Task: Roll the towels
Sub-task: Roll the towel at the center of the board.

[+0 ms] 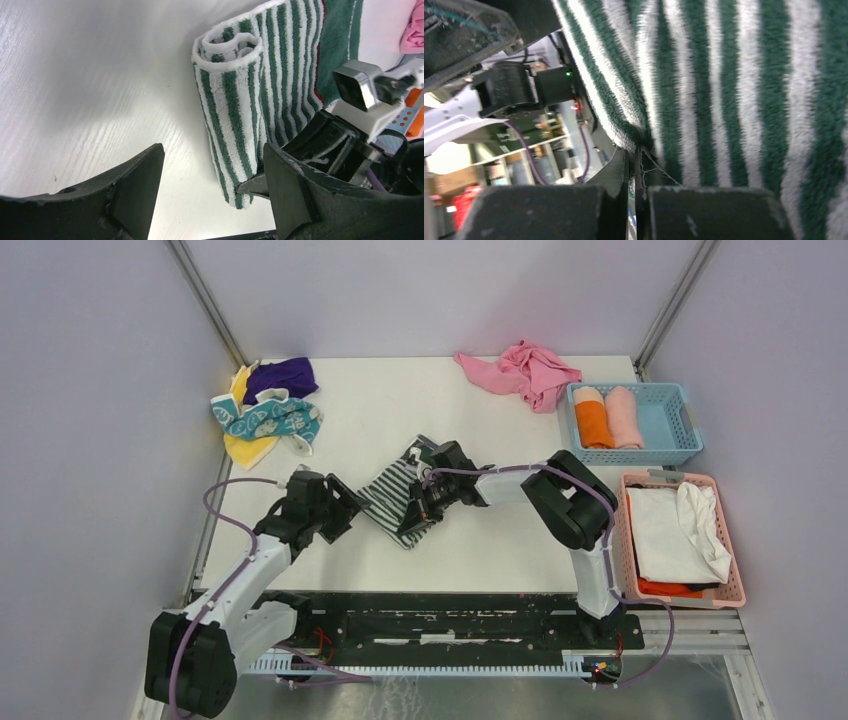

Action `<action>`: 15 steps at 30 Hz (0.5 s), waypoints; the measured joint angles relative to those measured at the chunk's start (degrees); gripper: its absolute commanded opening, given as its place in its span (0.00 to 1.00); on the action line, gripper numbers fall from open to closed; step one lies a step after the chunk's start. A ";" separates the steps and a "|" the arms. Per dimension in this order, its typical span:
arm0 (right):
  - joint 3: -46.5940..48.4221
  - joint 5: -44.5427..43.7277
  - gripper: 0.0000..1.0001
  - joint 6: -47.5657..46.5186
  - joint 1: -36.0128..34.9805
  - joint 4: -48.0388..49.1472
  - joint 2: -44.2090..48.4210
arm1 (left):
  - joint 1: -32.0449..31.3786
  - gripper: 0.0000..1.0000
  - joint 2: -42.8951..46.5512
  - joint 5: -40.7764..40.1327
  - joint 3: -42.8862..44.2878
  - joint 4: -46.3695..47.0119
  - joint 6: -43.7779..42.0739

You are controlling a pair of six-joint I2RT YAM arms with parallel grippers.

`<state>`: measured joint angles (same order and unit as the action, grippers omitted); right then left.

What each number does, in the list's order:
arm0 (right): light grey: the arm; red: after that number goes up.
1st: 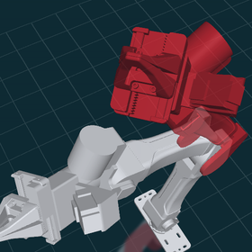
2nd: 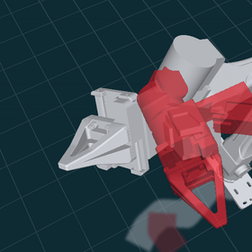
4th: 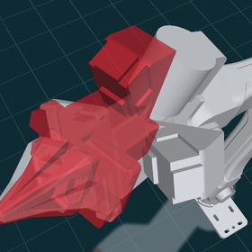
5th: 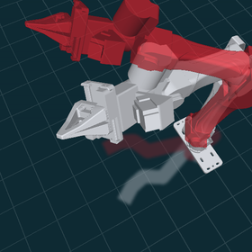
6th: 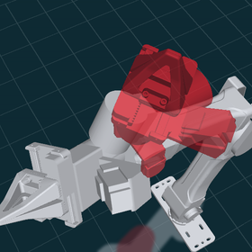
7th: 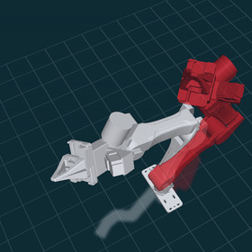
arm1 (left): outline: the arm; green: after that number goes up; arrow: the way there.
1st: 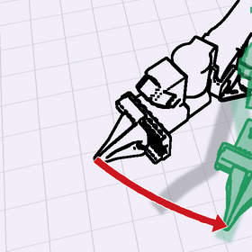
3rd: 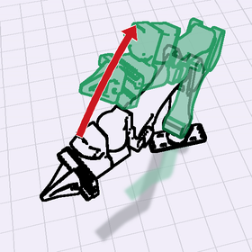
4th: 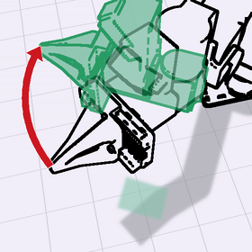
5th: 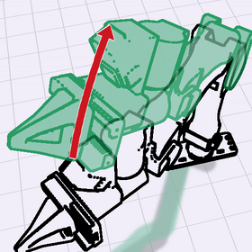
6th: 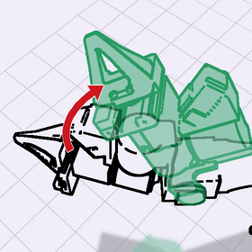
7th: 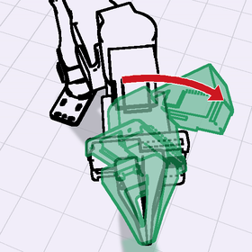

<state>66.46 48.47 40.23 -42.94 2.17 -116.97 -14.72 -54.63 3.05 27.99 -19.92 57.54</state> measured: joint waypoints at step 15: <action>-3.74 9.46 0.02 15.67 2.95 17.49 -7.65 | 0.00 0.70 -17.92 0.50 4.48 5.05 -1.62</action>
<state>62.72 57.93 55.90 -39.99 19.66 -124.62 -14.72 -72.55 3.55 32.47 -14.87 55.92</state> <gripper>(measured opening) 0.025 0.722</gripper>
